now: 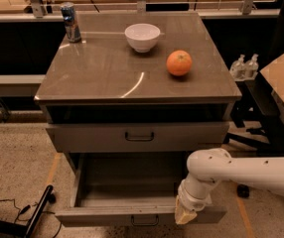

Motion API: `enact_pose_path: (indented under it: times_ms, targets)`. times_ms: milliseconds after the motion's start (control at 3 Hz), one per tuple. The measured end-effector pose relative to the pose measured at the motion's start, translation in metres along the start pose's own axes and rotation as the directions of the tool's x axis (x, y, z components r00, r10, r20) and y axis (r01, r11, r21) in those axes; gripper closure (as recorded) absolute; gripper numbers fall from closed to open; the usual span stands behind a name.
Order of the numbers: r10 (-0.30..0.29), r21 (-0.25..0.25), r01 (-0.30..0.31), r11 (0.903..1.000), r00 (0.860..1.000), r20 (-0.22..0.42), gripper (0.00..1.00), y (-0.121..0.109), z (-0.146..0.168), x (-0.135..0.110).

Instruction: Close middle drawer

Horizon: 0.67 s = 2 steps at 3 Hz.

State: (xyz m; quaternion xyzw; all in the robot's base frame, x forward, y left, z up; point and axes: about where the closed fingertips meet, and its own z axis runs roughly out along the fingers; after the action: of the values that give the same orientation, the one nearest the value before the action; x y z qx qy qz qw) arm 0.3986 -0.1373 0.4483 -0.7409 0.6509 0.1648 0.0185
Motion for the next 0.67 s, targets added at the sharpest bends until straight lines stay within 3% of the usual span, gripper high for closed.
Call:
enact_pose_path:
  times_ms: [667]
  targets:
    - [0.017, 0.115, -0.024, 0.9931, 0.998, 0.065, 1.00, -0.028, -0.025, 0.005]
